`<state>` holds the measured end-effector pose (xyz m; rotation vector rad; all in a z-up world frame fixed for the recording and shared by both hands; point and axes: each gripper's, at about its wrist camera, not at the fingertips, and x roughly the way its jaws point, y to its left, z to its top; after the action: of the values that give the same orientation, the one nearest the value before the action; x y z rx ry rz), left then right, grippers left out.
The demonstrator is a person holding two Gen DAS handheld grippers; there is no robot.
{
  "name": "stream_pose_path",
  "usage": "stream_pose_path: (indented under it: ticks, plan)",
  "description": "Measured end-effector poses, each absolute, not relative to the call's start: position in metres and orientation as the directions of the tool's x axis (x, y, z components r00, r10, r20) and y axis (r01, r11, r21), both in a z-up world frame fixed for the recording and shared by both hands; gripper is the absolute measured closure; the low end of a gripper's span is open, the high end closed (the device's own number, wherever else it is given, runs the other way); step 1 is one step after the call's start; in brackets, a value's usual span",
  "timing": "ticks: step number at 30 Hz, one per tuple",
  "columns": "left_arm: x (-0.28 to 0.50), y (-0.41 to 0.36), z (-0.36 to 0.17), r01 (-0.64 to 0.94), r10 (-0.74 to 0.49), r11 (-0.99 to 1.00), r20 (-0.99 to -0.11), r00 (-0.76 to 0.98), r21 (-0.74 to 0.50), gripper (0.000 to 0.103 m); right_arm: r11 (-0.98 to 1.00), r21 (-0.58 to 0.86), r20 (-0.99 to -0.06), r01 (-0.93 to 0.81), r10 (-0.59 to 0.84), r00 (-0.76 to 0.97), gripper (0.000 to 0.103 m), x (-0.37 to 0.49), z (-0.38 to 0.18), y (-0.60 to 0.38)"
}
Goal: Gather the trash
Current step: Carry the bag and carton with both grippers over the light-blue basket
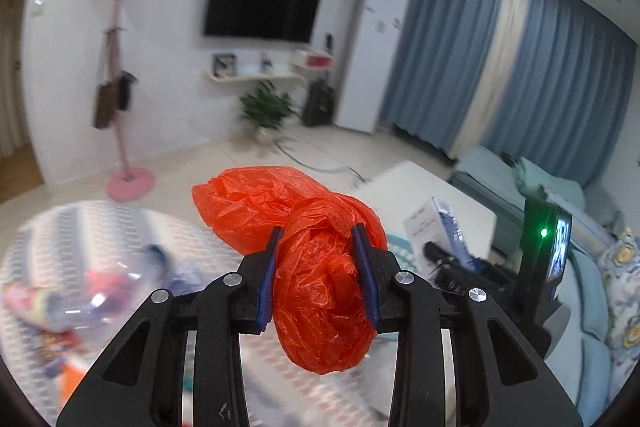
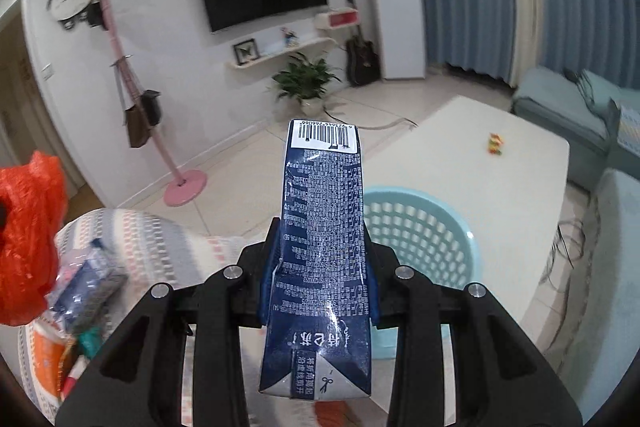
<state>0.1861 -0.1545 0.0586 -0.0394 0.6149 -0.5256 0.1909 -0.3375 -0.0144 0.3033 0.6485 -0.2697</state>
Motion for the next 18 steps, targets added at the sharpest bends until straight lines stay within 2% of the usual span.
stream_pose_path:
  ticks: [5, 12, 18]
  plan:
    - [0.231, -0.217, 0.011, 0.5, -0.522, 0.836, -0.615, 0.592, -0.228, 0.07, 0.893, 0.214, -0.681, 0.395, -0.153, 0.716, 0.072, 0.197, -0.048, -0.378]
    - [0.276, -0.272, -0.071, 0.504, -0.511, 0.823, -0.731, 0.452, -0.263, 0.07, 0.882, 0.212, -0.774, 0.42, -0.111, 0.623, 0.071, 0.214, -0.109, -0.405]
    - [0.281, -0.296, -0.109, 0.513, -0.505, 0.813, -0.773, 0.384, -0.277, 0.069, 0.865, 0.207, -0.821, 0.457, -0.1, 0.562, 0.071, 0.213, -0.144, -0.425]
